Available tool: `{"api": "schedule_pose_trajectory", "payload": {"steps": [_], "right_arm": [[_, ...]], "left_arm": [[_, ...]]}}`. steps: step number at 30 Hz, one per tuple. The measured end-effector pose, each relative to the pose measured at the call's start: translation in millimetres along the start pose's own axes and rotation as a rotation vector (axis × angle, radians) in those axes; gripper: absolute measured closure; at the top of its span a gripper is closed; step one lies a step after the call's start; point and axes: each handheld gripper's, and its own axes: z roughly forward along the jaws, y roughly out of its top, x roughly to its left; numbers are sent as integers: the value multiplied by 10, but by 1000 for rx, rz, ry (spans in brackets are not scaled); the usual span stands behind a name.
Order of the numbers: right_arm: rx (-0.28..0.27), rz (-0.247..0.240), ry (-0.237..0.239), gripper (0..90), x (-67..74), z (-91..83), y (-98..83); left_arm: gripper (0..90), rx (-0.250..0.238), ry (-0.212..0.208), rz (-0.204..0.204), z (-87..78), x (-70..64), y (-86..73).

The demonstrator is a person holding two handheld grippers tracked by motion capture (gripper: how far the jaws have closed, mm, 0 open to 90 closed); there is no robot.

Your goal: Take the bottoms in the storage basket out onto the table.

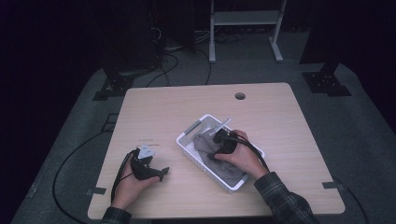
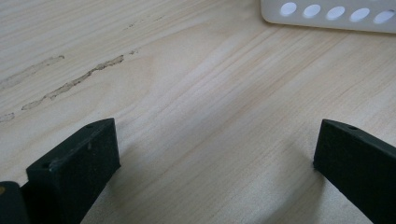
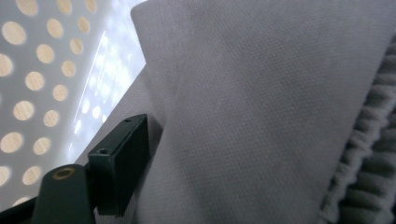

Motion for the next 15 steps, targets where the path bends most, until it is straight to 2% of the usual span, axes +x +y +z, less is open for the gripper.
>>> {"api": "schedule_pose_trajectory", "payload": {"steps": [6,7,8,12,15], "right_arm": [[-2,-9,8,215,-4,22,-9],[-3,-15,12,279,-2,20,-9],[-8,-7,38,347,1,12,-12],[-17,-9,64,576,-5,-16,-17],[-6,2,75,667,-9,-23,-1]], "left_arm": [[0,0,0,-1,1,-3,1],[0,0,-1,-1,1,-4,2],[0,1,0,0,2,-6,3],[0,1,-3,4,4,-8,4],[0,1,-3,4,4,-10,5]]}}
